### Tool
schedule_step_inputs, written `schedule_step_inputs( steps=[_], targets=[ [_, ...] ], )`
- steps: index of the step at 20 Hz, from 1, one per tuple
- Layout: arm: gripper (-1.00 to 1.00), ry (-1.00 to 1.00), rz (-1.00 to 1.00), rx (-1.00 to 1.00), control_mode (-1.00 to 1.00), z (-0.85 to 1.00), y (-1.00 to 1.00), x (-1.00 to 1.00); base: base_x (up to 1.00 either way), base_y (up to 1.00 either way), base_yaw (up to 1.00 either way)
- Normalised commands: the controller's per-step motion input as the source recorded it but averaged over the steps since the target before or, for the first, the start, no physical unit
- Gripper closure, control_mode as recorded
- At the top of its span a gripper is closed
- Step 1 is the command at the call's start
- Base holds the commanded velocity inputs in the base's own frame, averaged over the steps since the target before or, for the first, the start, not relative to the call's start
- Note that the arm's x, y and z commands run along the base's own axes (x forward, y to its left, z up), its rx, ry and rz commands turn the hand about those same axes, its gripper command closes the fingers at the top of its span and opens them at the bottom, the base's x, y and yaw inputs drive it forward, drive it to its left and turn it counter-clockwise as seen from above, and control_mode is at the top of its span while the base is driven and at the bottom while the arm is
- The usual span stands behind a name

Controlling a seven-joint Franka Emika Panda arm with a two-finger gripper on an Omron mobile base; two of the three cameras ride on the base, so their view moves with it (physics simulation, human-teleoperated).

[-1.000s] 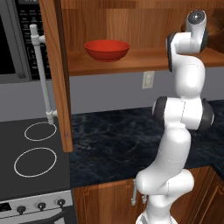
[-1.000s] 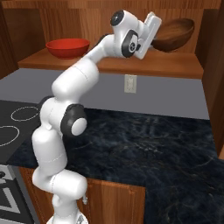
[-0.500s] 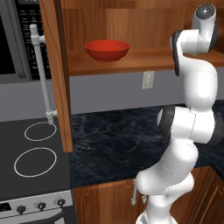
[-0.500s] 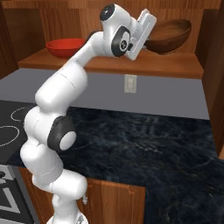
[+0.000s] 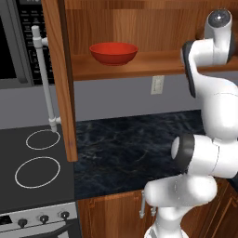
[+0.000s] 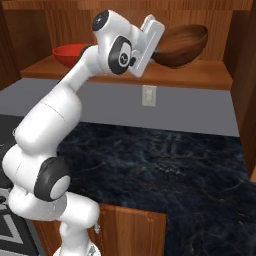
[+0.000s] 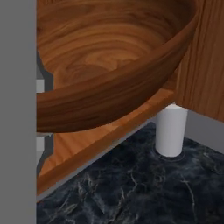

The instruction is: Move the bowls from the cabinet to the plates on the dining table.

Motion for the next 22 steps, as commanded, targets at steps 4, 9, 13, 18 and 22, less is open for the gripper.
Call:
schedule_step_inputs(
  steps=[4, 9, 13, 18, 22],
  targets=[
    [1.00, 0.03, 0.02, 0.00, -1.00, 0.00, 0.35, -0.59, 0.00, 0.00, 0.00],
    [1.00, 0.04, 0.07, 0.06, -1.00, 0.00, 0.25, -0.42, 0.00, 0.00, 0.00],
    [1.00, 0.01, 0.12, 0.01, -1.00, 0.00, 0.24, -0.31, 0.00, 0.00, 0.00],
    [1.00, 0.01, 0.11, 0.00, -1.00, 0.05, 0.28, -0.32, 0.00, 0.00, 0.00],
    [1.00, 0.02, 0.09, 0.00, -1.00, 0.10, 0.31, -0.36, 0.00, 0.00, 0.00]
  ],
)
